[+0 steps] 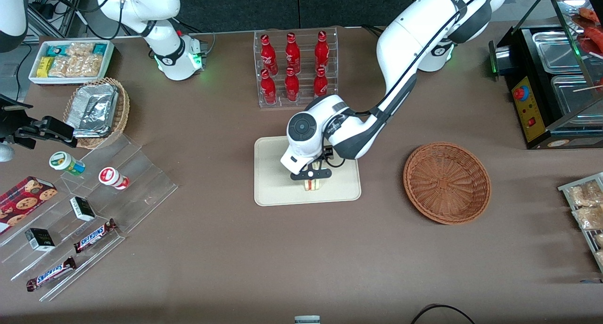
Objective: Place sandwich from basket to tray
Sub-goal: 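Lower the sandwich onto the tray and open the left gripper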
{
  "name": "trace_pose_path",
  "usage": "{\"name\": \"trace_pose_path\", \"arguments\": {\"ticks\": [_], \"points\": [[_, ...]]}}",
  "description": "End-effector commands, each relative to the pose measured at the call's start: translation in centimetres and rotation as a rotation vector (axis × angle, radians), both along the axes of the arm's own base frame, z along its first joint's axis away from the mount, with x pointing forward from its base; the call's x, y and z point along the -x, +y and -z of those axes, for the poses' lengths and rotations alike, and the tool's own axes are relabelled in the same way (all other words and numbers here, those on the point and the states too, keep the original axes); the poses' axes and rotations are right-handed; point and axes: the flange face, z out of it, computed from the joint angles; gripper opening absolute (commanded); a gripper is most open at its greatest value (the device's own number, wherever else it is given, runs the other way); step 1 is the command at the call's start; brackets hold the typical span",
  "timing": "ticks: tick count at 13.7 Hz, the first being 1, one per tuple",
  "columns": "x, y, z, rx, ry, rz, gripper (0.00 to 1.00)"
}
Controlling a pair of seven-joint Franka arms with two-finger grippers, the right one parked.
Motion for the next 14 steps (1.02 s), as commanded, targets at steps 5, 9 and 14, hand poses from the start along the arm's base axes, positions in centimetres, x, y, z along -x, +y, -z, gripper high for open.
{"name": "trace_pose_path", "arguments": {"ticks": [5,9,14], "points": [[-3.3,1.0,-3.3,0.037,-0.020,0.000,1.00],[-6.9,7.2,-8.4,0.088,0.047,0.206,1.00],[-9.6,17.1,-15.7,0.105,0.104,0.327,1.00]]}}
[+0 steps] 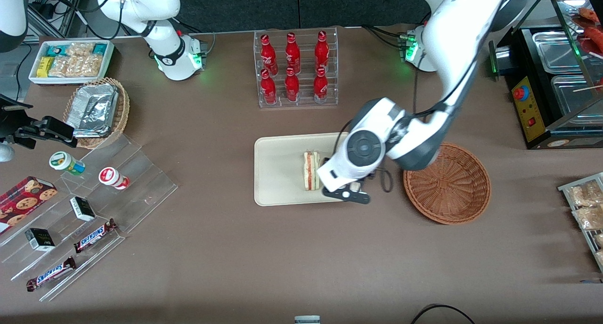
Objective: Place sandwich from basket to tray
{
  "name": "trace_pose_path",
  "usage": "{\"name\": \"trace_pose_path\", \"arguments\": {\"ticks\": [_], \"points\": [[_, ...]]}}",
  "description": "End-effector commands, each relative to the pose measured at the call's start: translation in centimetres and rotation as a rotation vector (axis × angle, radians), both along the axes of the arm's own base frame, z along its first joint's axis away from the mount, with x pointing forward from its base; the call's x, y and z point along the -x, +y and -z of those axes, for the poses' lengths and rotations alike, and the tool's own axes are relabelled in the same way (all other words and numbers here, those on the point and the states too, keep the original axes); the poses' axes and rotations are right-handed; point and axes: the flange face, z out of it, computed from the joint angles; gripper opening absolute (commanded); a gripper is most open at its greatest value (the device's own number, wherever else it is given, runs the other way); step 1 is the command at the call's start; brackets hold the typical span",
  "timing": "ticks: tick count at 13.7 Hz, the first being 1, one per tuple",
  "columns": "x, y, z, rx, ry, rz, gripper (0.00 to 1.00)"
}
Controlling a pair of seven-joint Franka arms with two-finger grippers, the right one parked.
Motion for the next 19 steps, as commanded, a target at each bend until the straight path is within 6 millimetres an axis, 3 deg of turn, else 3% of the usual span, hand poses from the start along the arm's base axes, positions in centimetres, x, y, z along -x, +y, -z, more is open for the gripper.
{"name": "trace_pose_path", "arguments": {"ticks": [1,2,4,8,10,13,15,16,19], "points": [[0.9,4.5,-4.0,-0.013,0.069,0.010,1.00],[1.3,6.4,-5.5,-0.062,0.091,-0.024,1.00],[-0.3,11.8,-7.1,-0.043,0.112,-0.012,1.00],[-1.3,18.9,-10.2,-0.014,0.124,-0.106,1.00],[-1.4,20.7,-11.2,-0.011,0.112,-0.135,1.00],[-1.2,21.1,-11.3,-0.020,0.102,-0.142,1.00],[-1.1,22.6,-10.6,-0.037,0.101,-0.163,1.00],[-0.9,24.5,-10.7,-0.054,0.083,-0.200,1.00],[2.6,27.0,-13.2,-0.060,0.003,-0.207,1.00]]}}
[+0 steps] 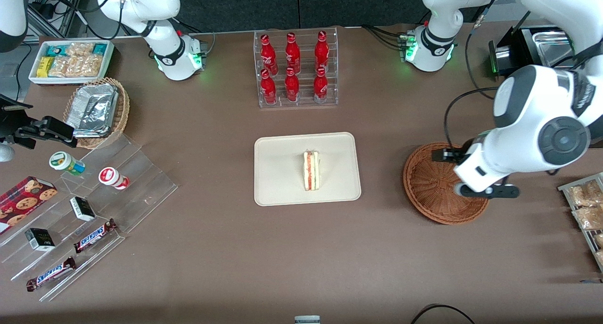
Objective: Place sandwich from basket to tray
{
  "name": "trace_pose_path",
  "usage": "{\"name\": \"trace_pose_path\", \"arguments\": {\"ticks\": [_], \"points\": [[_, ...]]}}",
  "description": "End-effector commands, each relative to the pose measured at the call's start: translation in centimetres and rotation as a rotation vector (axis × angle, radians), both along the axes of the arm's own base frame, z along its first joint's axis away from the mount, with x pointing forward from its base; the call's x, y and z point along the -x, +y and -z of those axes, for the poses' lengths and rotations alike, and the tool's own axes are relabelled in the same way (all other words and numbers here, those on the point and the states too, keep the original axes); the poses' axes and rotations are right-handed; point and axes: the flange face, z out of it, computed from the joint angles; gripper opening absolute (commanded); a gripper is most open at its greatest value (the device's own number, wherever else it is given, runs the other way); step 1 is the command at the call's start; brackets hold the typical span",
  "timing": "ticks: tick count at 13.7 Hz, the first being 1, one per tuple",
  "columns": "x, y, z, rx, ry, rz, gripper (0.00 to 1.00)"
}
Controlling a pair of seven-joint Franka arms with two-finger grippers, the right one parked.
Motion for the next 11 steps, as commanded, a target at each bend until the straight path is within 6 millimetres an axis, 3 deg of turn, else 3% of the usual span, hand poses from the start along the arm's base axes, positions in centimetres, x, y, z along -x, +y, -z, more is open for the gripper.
{"name": "trace_pose_path", "arguments": {"ticks": [1,6,11], "points": [[4.7,1.7,-3.7,-0.009,-0.066,-0.009,1.00],[8.0,5.1,-9.8,0.012,-0.081,-0.089,1.00],[10.5,5.4,-12.3,0.007,-0.055,-0.083,1.00]]}}
